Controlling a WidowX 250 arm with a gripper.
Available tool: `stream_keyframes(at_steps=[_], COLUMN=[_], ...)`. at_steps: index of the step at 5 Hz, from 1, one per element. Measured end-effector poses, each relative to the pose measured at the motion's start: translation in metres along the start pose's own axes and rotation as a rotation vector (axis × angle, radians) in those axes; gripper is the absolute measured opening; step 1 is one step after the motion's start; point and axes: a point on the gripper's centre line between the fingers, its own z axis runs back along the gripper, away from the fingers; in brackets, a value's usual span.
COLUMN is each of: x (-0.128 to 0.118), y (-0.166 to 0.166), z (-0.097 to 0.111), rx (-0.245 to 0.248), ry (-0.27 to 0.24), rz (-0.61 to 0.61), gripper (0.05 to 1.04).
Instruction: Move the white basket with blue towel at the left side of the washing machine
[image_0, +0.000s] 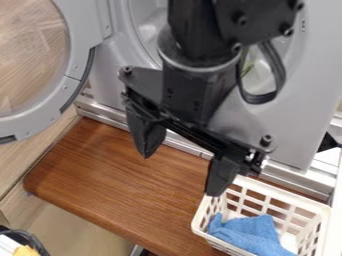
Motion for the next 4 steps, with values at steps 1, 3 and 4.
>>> stream_keyframes(at_steps=[1, 3, 4], x=[-0.002, 0.021, 0.032], y=[0.0, 0.011, 0.017], z=[-0.004, -0.061, -0.101], rx=[0.01, -0.084, -0.154], ry=[0.015, 0.155, 0.247], rz=[0.003, 0.171, 0.19], gripper=[1.0, 1.0, 1.0])
